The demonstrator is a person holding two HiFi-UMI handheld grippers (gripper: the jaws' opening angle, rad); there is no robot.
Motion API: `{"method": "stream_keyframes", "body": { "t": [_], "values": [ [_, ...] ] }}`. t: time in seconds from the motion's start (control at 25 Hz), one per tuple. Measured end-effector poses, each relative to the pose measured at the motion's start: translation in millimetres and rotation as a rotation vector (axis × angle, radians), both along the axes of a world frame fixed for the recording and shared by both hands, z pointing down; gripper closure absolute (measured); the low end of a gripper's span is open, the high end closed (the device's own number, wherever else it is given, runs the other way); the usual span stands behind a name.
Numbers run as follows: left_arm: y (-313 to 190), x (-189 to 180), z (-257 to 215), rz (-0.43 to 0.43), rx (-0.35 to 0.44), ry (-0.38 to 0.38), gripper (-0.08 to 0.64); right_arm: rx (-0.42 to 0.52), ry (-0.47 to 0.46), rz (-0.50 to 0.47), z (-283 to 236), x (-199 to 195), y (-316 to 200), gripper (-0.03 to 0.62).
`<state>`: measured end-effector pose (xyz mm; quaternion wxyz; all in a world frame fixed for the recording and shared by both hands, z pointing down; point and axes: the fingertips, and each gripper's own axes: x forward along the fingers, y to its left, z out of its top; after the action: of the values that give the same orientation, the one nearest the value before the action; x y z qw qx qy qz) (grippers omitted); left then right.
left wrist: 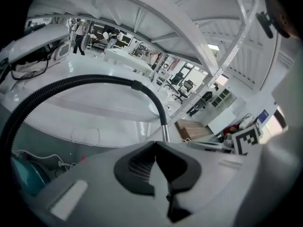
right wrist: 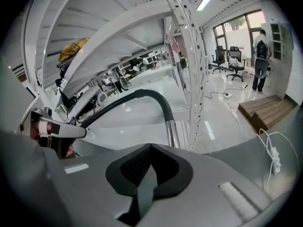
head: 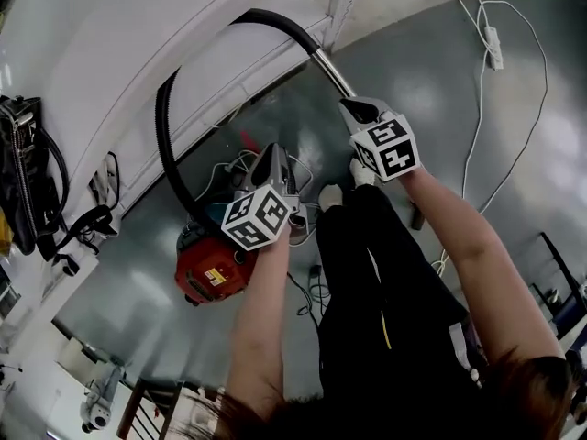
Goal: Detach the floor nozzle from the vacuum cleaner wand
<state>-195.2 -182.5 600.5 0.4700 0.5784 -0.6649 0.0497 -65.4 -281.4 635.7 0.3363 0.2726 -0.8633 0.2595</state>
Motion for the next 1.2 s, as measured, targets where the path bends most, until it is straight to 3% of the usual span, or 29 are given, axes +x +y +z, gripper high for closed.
{"method": "stream_keyframes", "body": {
  "t": [0.16,0.28,0.52,0.72,0.88,1.0,1.2],
  "values": [
    [-14,-15,17,-0.029,0.006,0.014,0.549,0.066,0.06,-0.01,25,-8,-29,0.587],
    [-16,-14,25,-0.015,0.006,0.017,0.549,0.073,0.087,-0.028,44,-15,-47,0.437],
    [-1,-12,44,-0.018,-0.008,0.046,0.549,0.043,0.22,-0.095,102,-19,-62,0.348],
    [10,-22,60,-0.046,-0.025,0.047,0.549,0.002,0.29,-0.18,141,-26,-58,0.333],
    [6,-23,65,-0.044,-0.02,0.036,0.549,0.031,0.295,-0.171,150,-29,-65,0.346],
    [-1,-20,65,-0.035,-0.015,0.026,0.549,0.027,0.283,-0.147,154,-29,-68,0.425],
    [-14,-17,58,-0.007,-0.017,-0.006,0.55,-0.024,0.274,-0.099,150,-21,-59,0.437]
  ]
}}
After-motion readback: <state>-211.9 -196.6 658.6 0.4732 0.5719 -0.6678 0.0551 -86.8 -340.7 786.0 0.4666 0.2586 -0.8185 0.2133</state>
